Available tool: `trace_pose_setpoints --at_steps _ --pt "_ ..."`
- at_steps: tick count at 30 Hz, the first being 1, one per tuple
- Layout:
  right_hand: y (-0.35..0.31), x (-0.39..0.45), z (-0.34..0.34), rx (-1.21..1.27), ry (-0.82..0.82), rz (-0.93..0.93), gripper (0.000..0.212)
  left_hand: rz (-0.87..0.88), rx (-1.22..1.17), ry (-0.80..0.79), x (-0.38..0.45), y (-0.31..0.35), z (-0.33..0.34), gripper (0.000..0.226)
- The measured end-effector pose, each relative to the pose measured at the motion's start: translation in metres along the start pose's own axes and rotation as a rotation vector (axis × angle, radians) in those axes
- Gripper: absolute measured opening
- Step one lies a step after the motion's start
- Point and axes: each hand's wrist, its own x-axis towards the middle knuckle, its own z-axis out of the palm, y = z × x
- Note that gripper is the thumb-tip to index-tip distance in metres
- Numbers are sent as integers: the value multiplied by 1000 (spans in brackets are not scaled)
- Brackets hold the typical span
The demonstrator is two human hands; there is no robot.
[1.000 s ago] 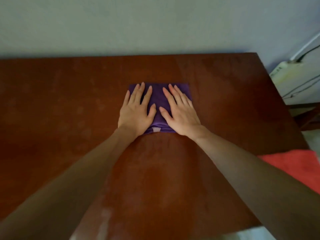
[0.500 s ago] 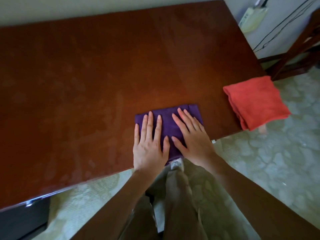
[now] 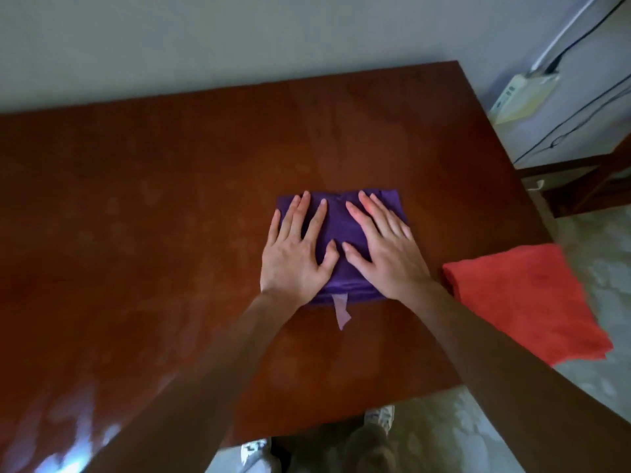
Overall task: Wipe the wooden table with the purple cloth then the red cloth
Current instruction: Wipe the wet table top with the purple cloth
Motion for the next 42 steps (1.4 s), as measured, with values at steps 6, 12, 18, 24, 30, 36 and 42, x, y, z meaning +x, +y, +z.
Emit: trace_pose_setpoints --at_steps 6,12,18,24,30,36,42 --pt "54 125 -4 17 4 -43 76 -23 64 19 131 -16 10 71" --pt "76 205 -1 17 8 -67 74 -59 100 -6 208 -35 10 80" --pt "87 251 -3 14 -6 -82 67 -46 109 -1 253 -48 10 81" --pt "100 274 -9 14 -38 -94 67 -44 120 5 281 -47 12 80" --pt "104 247 -11 0 -11 -71 65 -94 112 2 265 -24 18 74" --pt "136 170 -25 -2 -14 -101 77 -83 84 5 209 41 31 79" --pt "175 89 -39 -7 2 -112 73 -74 78 12 154 111 49 72"
